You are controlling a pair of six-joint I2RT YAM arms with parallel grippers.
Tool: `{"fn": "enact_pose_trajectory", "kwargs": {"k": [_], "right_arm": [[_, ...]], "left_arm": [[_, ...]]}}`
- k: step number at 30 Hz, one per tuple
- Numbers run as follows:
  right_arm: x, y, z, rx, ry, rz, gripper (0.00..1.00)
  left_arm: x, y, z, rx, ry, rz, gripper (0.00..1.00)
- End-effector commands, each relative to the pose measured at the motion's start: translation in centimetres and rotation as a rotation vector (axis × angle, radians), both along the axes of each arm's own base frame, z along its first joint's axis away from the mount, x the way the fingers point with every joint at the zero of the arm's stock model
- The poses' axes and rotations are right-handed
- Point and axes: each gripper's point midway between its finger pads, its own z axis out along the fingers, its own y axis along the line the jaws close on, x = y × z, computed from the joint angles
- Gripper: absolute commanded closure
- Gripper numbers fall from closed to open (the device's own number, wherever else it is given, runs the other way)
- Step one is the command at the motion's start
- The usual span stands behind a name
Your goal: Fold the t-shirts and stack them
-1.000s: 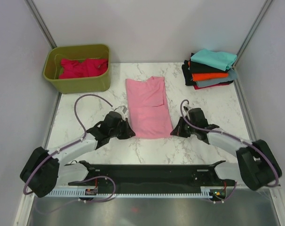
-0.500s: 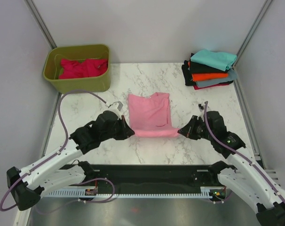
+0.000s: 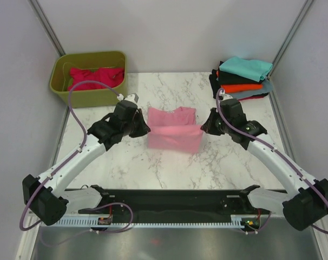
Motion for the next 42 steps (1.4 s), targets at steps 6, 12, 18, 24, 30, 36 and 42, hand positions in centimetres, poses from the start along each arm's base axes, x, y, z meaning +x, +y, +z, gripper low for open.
{"fn": "enact_pose_trajectory", "kwargs": {"k": [6,12,18,24,30,36,42], "right_arm": [[6.6,-0.1,2.2,-0.059,-0.093,-0.033,1.0],[10.1,0.1,1.0,-0.062,-0.072,-0.038,1.0],[14.1,-0.3,-1.5,-0.069,-0.022,-0.05,1.0],[18.3,-1.0,-5.2,-0.039,0.049,-0.053,1.0],[22.4,-0.9,-9.4,0.001,0.125,-0.071,0.71],[27.4,-0.7,-6.9,0.035,0.025,-0.027,0.17],[23.4,-1.9,-5.0,0.114,-0.057,0.015,0.11]], "left_arm": [[6.3,1.1,2.7,-0.007,-0.058,-0.021,0.98],[10.5,0.9,2.4,-0.035,-0.041,-0.027,0.98],[15.9,-0.3,1.3,-0.05,-0.005,-0.05,0.98],[21.4,-0.1,-2.6,-0.053,0.067,-0.023,0.98],[26.9,-0.1,-9.5,-0.115,0.182,-0.036,0.62],[31.9,-0.6,-7.6,-0.232,0.151,-0.06,0.44],[29.2,0.3,-1.9,-0.185,0.065,-0.071,0.37]]}}
